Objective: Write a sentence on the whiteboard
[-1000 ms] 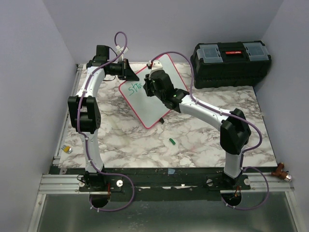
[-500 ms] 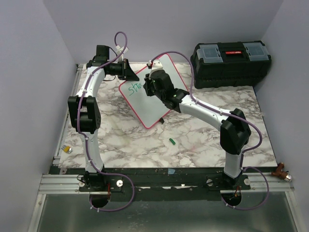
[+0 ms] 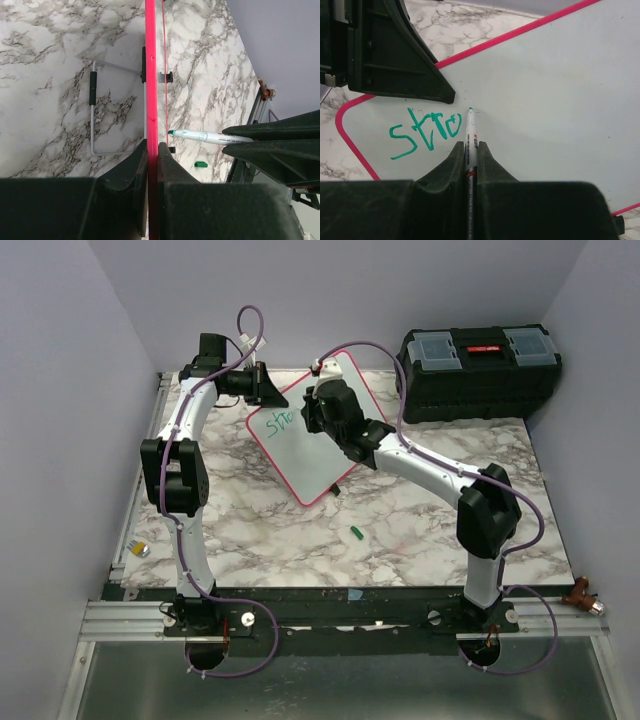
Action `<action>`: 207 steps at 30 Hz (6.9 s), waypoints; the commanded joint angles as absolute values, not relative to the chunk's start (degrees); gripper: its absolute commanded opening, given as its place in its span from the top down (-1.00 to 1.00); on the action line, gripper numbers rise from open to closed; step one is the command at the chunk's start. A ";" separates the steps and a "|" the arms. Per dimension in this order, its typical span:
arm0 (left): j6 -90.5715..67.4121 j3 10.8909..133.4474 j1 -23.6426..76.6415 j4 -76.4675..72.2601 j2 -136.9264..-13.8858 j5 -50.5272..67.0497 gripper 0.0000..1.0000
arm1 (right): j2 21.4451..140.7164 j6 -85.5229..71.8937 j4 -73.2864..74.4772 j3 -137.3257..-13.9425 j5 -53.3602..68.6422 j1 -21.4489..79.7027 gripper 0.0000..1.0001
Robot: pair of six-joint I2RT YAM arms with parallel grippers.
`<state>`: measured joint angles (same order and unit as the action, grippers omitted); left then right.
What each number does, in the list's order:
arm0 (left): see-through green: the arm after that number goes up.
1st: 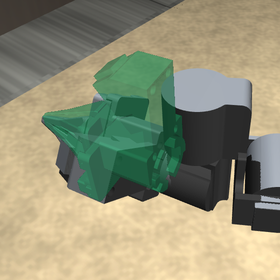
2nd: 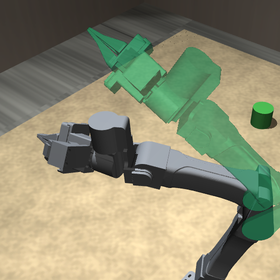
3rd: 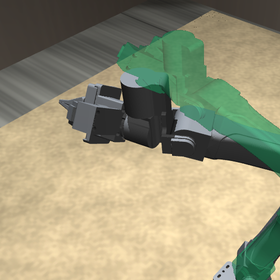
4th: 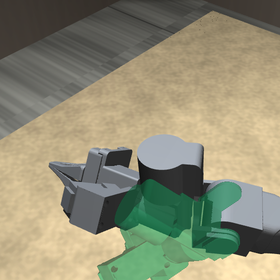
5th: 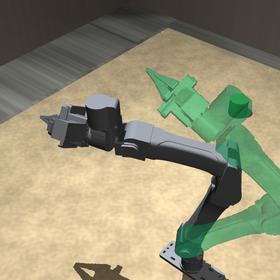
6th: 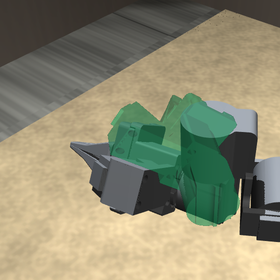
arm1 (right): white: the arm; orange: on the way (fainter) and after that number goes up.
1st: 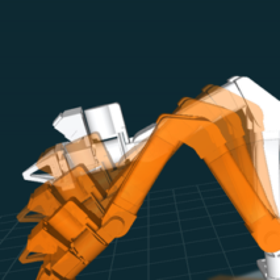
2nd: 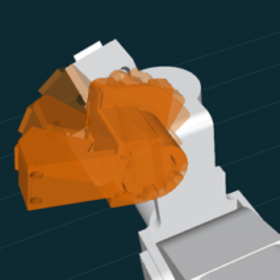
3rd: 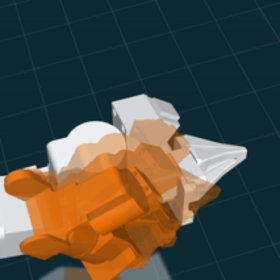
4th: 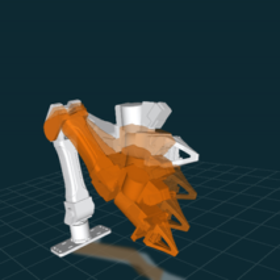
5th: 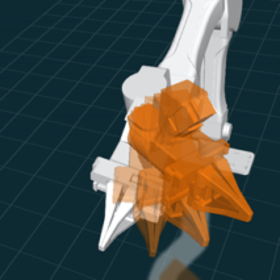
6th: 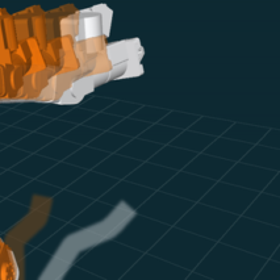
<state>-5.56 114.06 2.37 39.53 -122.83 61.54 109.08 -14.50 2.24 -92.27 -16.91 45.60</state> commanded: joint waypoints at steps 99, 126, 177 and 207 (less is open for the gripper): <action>-1.43 113.38 3.87 40.23 -122.01 63.00 1.00 | 107.83 -17.89 4.04 -88.49 -15.24 43.48 0.99; -1.84 113.54 3.87 39.90 -122.51 63.11 1.00 | 107.31 -20.24 -1.20 -91.20 -4.72 36.42 0.99; -2.02 113.56 3.88 39.81 -122.53 63.45 1.00 | 109.19 -23.35 -2.00 -86.74 2.13 36.43 0.99; -1.67 113.64 3.87 40.17 -122.61 63.01 1.00 | 111.57 -23.27 -0.35 -92.29 -5.86 36.39 0.99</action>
